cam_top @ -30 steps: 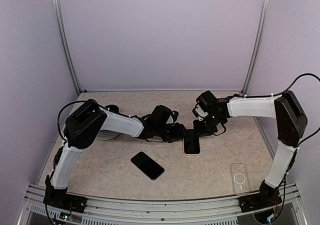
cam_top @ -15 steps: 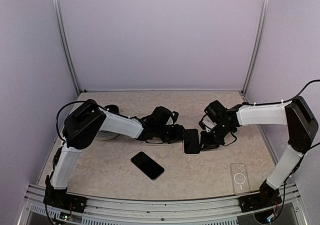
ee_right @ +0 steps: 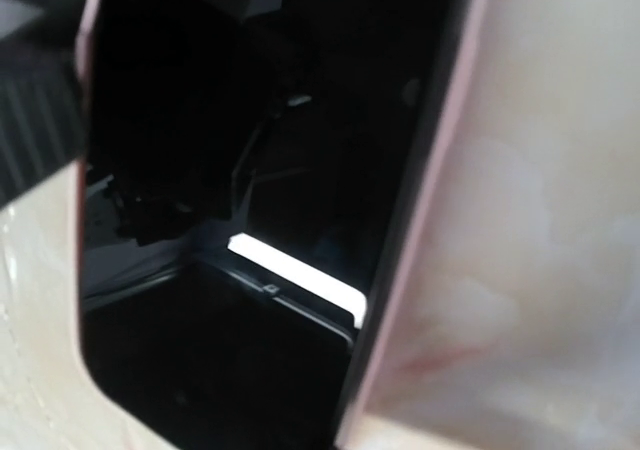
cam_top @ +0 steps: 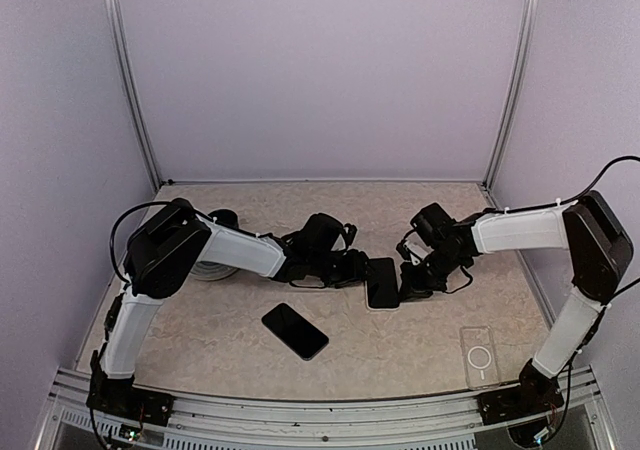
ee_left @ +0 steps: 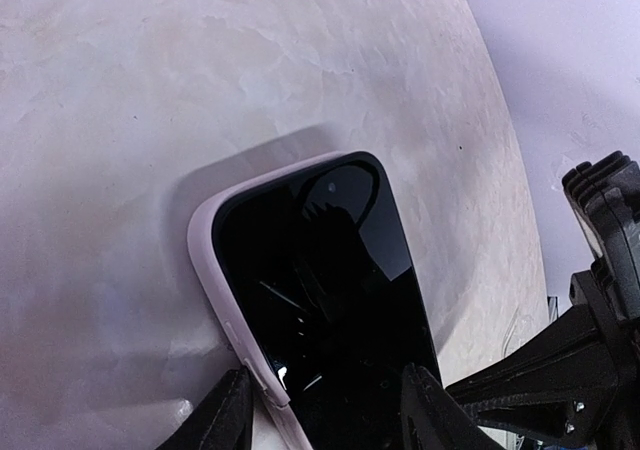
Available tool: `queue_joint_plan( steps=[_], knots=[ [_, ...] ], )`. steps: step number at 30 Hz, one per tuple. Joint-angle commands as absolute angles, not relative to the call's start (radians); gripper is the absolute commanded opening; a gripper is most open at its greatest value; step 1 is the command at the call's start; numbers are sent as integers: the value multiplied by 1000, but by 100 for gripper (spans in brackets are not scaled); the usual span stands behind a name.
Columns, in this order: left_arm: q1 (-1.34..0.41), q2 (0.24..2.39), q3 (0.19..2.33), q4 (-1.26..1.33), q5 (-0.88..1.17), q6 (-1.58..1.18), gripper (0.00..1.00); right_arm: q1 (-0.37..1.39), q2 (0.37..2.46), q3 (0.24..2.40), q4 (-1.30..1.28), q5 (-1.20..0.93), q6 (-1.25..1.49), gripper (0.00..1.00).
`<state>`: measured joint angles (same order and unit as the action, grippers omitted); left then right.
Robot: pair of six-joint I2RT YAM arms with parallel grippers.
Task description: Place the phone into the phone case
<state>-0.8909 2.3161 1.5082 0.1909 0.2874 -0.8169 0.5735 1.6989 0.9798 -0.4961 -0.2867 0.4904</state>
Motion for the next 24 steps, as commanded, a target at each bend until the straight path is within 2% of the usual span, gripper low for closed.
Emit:
queue_joint_plan(
  steps=[1, 19, 24],
  knots=[
    [-902, 2378, 1487, 5, 293, -809, 51, 578, 1766, 963, -486, -243, 471, 0],
    [-897, 2405, 1499, 3, 321, -816, 49, 695, 1978, 977, -517, -85, 485, 0],
    [-894, 2394, 1488, 6, 318, -817, 49, 696, 1948, 988, -543, -79, 479, 0]
  ],
)
